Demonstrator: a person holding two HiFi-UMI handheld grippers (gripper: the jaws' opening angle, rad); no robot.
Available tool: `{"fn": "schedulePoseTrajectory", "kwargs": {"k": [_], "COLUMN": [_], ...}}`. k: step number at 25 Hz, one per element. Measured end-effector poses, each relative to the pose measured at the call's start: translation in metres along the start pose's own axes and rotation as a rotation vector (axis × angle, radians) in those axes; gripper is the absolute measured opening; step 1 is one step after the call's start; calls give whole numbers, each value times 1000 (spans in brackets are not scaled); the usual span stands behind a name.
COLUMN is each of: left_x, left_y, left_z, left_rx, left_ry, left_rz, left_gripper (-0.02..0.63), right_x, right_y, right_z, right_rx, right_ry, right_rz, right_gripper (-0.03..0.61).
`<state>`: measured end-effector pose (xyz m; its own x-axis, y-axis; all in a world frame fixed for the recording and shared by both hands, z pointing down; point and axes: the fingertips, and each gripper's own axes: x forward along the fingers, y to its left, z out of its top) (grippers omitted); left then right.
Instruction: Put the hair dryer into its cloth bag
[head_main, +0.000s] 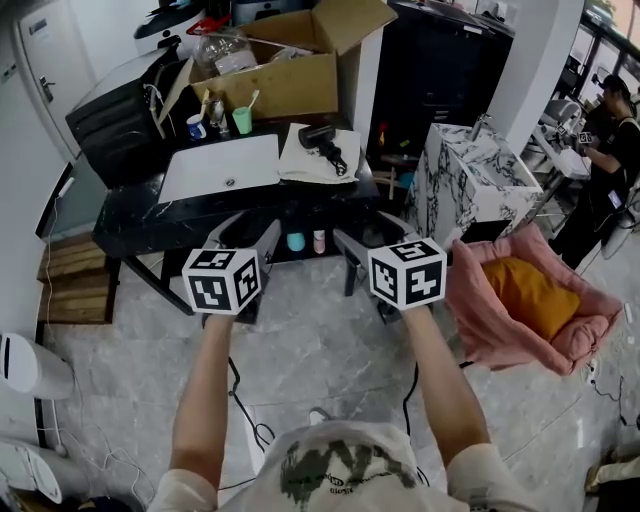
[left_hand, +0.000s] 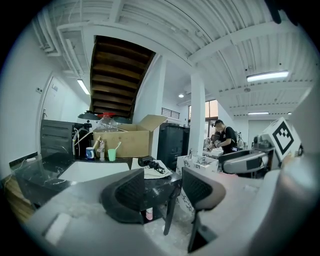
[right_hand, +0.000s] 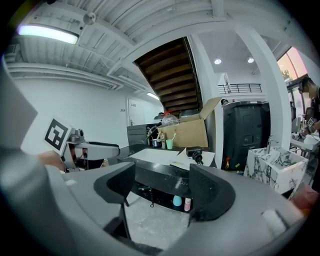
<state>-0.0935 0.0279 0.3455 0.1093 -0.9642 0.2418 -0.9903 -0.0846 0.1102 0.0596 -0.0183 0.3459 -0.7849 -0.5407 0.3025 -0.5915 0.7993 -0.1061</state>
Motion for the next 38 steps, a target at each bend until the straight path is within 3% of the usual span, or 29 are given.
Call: {"fn": "schedulePoseTrajectory", "kwargs": {"k": [14, 29, 38], "left_x": [51, 206, 270], "left_y": [14, 58, 76], "left_z": [-3, 39, 65], "left_rx": [-12, -4, -18], "left_ry": [14, 18, 1], "left_rz": [-29, 23, 50], "left_gripper": [256, 259, 259], "right_x": [45, 168, 218], "right_y": [-29, -142, -189], "right_z": [2, 52, 72], "right_rx": [17, 5, -18], "right_ry": [-6, 14, 50], "right_rz": [0, 42, 69], "right_gripper": [328, 328, 330]}}
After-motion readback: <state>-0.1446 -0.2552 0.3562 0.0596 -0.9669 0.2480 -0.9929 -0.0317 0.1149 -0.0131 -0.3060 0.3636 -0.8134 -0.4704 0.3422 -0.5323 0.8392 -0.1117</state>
